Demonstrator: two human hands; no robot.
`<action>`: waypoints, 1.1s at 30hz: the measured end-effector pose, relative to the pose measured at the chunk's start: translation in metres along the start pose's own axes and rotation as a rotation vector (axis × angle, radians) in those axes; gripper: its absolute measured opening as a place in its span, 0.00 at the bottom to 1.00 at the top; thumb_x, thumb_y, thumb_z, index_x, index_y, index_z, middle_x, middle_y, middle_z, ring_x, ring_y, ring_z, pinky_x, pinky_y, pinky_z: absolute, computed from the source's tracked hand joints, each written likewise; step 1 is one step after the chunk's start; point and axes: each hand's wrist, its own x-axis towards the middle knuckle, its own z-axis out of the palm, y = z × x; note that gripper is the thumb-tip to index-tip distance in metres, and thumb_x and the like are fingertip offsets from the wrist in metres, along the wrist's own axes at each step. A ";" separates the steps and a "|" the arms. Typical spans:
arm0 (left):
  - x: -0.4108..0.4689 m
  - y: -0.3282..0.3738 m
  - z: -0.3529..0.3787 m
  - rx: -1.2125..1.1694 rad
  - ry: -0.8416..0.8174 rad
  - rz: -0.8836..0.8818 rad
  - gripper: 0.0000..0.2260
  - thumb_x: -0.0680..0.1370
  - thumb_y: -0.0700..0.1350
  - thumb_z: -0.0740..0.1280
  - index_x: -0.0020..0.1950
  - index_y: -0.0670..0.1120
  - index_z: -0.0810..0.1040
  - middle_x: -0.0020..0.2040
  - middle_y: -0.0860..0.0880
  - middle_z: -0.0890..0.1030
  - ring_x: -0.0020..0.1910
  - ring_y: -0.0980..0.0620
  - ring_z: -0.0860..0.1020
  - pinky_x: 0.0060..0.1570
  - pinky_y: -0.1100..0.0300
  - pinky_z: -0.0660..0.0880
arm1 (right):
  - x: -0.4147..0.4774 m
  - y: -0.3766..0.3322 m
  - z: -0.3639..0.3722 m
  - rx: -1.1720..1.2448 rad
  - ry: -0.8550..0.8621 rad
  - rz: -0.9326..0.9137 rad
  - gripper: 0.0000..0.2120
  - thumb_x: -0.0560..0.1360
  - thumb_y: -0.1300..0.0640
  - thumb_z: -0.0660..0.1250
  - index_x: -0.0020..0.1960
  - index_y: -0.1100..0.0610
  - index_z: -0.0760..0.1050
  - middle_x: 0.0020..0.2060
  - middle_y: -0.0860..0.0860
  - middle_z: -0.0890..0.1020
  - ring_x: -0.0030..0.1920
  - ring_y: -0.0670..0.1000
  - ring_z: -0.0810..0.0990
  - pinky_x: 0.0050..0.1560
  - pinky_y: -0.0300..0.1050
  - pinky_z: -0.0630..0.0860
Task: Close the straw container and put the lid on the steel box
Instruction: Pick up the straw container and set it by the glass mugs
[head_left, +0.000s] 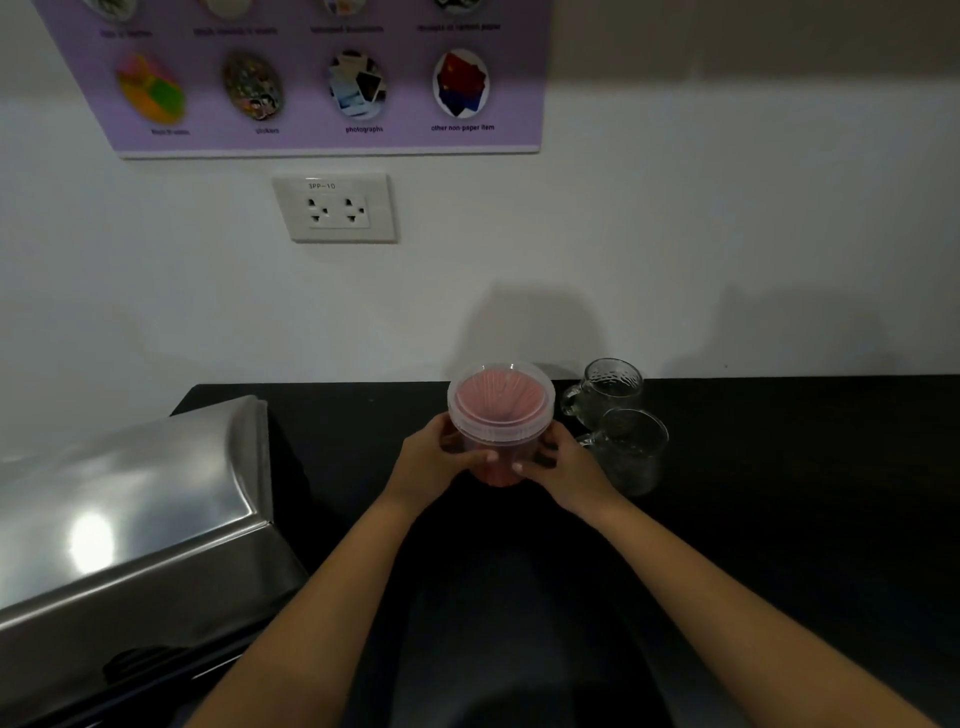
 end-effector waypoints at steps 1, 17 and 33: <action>0.002 0.000 0.001 -0.010 0.003 0.000 0.31 0.66 0.45 0.76 0.66 0.43 0.70 0.62 0.45 0.77 0.55 0.55 0.75 0.48 0.70 0.71 | 0.002 0.000 0.000 0.001 0.006 -0.001 0.29 0.70 0.64 0.69 0.67 0.58 0.62 0.61 0.53 0.74 0.57 0.46 0.72 0.54 0.38 0.68; 0.025 -0.003 0.013 -0.057 0.031 0.008 0.32 0.66 0.45 0.76 0.67 0.43 0.68 0.63 0.45 0.77 0.54 0.56 0.74 0.38 0.74 0.72 | 0.014 -0.001 0.000 0.050 0.034 -0.015 0.29 0.72 0.65 0.66 0.70 0.57 0.59 0.66 0.56 0.72 0.66 0.54 0.69 0.66 0.48 0.66; 0.033 -0.002 0.017 -0.064 0.012 0.003 0.32 0.67 0.46 0.76 0.68 0.43 0.68 0.64 0.45 0.76 0.53 0.57 0.73 0.34 0.78 0.71 | 0.016 -0.005 0.002 0.028 0.091 -0.022 0.29 0.71 0.66 0.66 0.69 0.58 0.59 0.65 0.56 0.72 0.65 0.54 0.70 0.65 0.46 0.66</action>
